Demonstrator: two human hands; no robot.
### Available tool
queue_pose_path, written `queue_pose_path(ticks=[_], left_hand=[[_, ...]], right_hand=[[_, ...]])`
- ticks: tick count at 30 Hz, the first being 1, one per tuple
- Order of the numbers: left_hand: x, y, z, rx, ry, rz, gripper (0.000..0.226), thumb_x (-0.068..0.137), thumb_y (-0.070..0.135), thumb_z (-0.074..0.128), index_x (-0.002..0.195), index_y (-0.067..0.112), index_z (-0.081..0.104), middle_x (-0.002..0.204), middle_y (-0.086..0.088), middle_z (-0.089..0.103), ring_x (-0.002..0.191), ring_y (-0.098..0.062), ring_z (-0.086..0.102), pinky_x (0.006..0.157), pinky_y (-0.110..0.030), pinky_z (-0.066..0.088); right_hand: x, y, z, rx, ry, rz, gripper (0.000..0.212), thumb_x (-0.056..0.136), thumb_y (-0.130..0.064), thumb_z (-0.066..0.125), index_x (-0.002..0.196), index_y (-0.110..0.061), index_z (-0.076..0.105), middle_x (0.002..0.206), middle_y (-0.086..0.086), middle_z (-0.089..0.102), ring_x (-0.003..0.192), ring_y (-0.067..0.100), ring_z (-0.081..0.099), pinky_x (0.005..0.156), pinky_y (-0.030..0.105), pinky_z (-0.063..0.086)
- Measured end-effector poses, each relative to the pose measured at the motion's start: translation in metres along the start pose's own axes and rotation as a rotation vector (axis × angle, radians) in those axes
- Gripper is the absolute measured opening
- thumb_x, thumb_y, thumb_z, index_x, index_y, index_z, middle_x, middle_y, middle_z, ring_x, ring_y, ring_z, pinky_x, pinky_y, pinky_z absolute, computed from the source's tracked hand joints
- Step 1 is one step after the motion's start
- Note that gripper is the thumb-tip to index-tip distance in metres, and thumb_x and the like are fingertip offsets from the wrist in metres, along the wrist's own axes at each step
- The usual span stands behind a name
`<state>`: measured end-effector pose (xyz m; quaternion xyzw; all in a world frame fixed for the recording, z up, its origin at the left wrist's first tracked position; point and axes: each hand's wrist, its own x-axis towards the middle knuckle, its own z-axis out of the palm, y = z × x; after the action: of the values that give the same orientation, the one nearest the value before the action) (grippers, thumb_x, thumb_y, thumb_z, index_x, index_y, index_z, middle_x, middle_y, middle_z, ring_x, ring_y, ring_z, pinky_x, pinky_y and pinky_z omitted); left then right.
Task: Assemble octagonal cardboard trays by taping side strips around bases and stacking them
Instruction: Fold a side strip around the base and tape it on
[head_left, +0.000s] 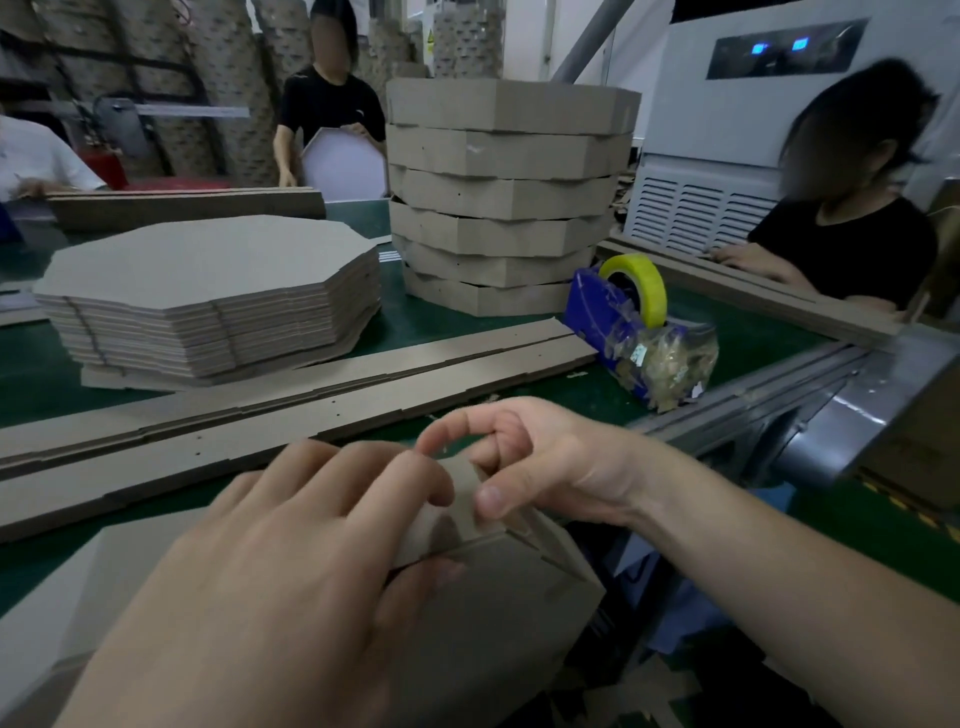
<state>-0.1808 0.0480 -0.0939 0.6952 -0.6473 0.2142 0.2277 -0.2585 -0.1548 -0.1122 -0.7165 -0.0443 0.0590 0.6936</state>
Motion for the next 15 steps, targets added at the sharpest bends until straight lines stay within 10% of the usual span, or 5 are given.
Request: queue_pose_path(ticks=[3, 6, 9, 12, 15], left_hand=[[0.001, -0.001, 0.005, 0.082, -0.037, 0.006, 0.033, 0.077, 0.046, 0.044, 0.108, 0.038, 0.054, 0.097, 0.003, 0.067, 0.075, -0.031, 0.064, 0.053, -0.042, 0.052], [0.0, -0.005, 0.007, 0.149, -0.079, -0.005, 0.039, 0.08, 0.045, 0.042, 0.117, 0.045, 0.055, 0.099, -0.002, 0.064, 0.075, -0.032, 0.061, 0.057, -0.042, 0.049], [0.001, -0.005, 0.008, 0.17, -0.095, -0.011, 0.038, 0.082, 0.045, 0.042, 0.116, 0.046, 0.058, 0.1, -0.004, 0.063, 0.075, -0.033, 0.06, 0.059, -0.041, 0.047], [0.003, -0.004, 0.01, 0.142, -0.107, -0.021, 0.037, 0.082, 0.045, 0.043, 0.112, 0.043, 0.064, 0.098, -0.005, 0.064, 0.073, -0.032, 0.059, 0.059, -0.04, 0.046], [0.005, -0.003, 0.012, 0.129, -0.114, -0.043, 0.037, 0.082, 0.045, 0.043, 0.108, 0.041, 0.069, 0.097, -0.004, 0.064, 0.074, -0.033, 0.06, 0.059, -0.04, 0.046]], right_hand=[[-0.02, 0.001, -0.04, -0.094, 0.476, -0.008, 0.035, 0.094, 0.005, 0.053, 0.129, 0.001, 0.055, 0.119, 0.023, 0.063, 0.113, 0.04, 0.06, 0.097, 0.048, 0.05], [-0.054, -0.015, -0.083, -0.21, 0.984, -0.192, 0.011, 0.088, -0.025, 0.065, 0.095, -0.025, 0.074, 0.092, -0.004, 0.071, 0.081, 0.014, 0.066, 0.071, 0.029, 0.055], [-0.091, -0.019, -0.138, -0.68, 1.543, 0.13, 0.012, 0.091, -0.036, 0.062, 0.087, -0.027, 0.069, 0.094, -0.008, 0.067, 0.089, 0.013, 0.06, 0.08, 0.034, 0.048], [-0.116, -0.005, -0.177, -0.651, 1.472, 0.515, 0.026, 0.091, -0.045, 0.057, 0.09, -0.021, 0.068, 0.099, 0.004, 0.063, 0.084, 0.022, 0.054, 0.072, 0.033, 0.042], [-0.121, 0.0, -0.188, -0.469, 1.413, 0.499, 0.024, 0.088, -0.046, 0.061, 0.085, -0.024, 0.07, 0.085, 0.004, 0.054, 0.061, 0.017, 0.042, 0.052, 0.027, 0.033]])
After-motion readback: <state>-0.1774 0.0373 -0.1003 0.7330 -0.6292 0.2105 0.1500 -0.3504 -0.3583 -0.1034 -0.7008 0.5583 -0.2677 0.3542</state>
